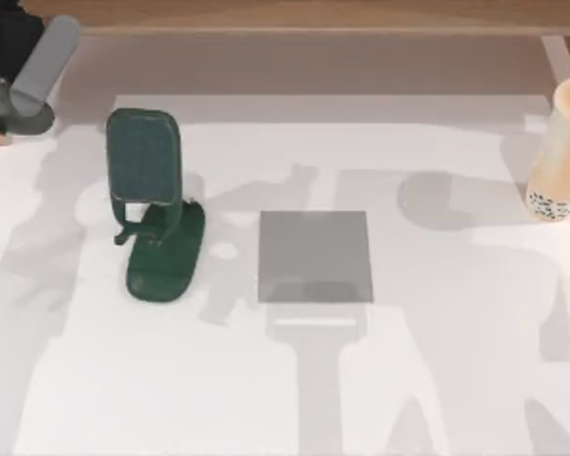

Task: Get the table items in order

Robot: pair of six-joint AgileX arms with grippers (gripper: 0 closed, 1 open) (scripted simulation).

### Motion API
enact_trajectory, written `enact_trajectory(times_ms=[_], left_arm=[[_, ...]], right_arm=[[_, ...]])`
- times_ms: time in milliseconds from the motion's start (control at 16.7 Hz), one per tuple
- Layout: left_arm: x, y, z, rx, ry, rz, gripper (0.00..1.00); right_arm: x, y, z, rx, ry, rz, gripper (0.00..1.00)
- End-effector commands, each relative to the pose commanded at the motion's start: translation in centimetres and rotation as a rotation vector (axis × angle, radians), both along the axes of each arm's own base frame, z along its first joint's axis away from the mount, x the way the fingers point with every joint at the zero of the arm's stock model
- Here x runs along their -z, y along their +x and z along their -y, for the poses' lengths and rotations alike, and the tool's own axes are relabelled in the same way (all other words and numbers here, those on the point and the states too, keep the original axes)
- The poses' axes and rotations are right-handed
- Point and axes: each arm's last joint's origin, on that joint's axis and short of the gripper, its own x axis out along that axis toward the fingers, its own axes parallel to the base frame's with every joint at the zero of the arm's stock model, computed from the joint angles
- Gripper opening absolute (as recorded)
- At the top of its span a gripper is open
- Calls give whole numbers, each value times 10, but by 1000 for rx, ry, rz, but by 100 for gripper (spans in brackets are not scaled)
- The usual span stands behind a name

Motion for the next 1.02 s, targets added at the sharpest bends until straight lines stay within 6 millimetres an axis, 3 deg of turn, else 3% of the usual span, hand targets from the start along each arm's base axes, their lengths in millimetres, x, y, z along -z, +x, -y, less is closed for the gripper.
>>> enact_trajectory(times_ms=[240, 360, 480, 600, 780, 1020], left_arm=[[-51, -14, 64, 309, 1, 150, 0], [-61, -23, 104, 491, -1, 184, 0], [-57, -31, 146, 672, 2, 186, 0], [-40, -35, 187, 839, 13, 156, 0], [11, -34, 239, 1041, 52, 63, 0], [90, -25, 277, 1206, 117, -76, 0]], right_arm=[[0, 0, 0, 0, 0, 0, 100], [0, 0, 0, 0, 0, 0, 100], [0, 0, 0, 0, 0, 0, 100], [0, 0, 0, 0, 0, 0, 100], [0, 0, 0, 0, 0, 0, 100], [0, 0, 0, 0, 0, 0, 100]])
